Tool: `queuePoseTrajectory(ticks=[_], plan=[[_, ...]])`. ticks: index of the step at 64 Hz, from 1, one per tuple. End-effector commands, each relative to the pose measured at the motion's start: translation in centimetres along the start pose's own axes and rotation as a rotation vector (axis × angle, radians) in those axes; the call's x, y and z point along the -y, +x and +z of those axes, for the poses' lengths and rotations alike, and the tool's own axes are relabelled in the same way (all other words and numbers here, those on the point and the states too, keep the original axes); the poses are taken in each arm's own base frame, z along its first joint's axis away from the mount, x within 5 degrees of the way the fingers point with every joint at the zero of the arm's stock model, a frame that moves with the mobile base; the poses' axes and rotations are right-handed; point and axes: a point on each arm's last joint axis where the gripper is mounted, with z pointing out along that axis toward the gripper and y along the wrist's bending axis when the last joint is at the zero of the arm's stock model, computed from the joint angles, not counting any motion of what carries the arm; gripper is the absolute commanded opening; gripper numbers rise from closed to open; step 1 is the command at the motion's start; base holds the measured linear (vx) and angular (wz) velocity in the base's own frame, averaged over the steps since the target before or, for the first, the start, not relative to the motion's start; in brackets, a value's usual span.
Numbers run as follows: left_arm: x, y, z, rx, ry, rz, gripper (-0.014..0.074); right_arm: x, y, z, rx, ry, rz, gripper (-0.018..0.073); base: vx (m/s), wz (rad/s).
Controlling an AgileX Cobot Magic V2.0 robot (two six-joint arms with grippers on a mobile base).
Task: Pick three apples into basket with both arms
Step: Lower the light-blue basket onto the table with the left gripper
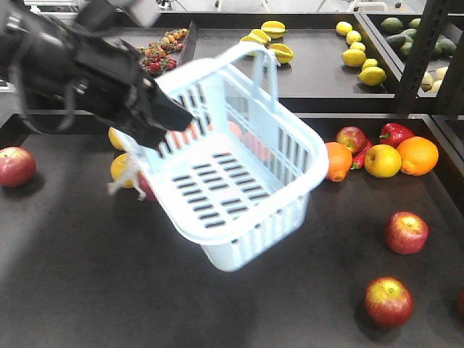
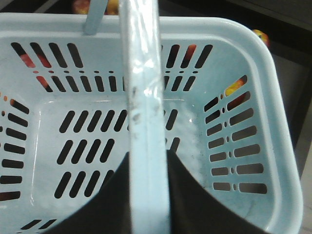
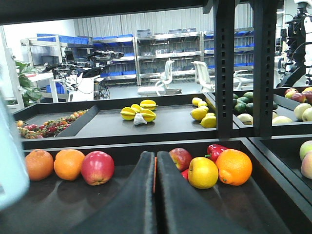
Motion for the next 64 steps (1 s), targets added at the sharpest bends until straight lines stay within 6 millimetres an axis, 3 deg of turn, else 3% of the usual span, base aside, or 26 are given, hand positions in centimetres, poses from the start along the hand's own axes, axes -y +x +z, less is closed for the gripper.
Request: queuePoseTrajectory(ticks=[1, 15, 30, 45, 64], plan=[[-0.1, -1.3, 0.5, 0.099, 0.025, 0.025, -0.0008, -0.1, -0.2, -0.1, 0.068, -0.008, -0.016, -0.0004, 0.00, 0.00], [-2.3, 0.4, 5.5, 0.022, 0.087, 0.052, -0.0008, -0.1, -0.2, -0.1, 0.068, -0.008, -0.016, -0.0004, 0.00, 0.00], [-3.7, 1.9, 9.2, -0.006, 0.147, 0.109, -0.0008, -0.1, -0.2, -0.1, 0.068, -0.008, -0.016, -0.0004, 0.00, 0.00], [-4.1, 2.4, 10.5, 0.005, 0.171, 0.228, -0.0008, -0.1, -0.2, -0.1, 0.068, -0.008, -0.016, -0.0004, 0.00, 0.00], [-4.6, 2.2, 10.7, 0.025, 0.122, 0.224, -0.0006, -0.1, -0.2, -0.1, 0.068, -0.008, -0.016, -0.0004, 0.00, 0.00]])
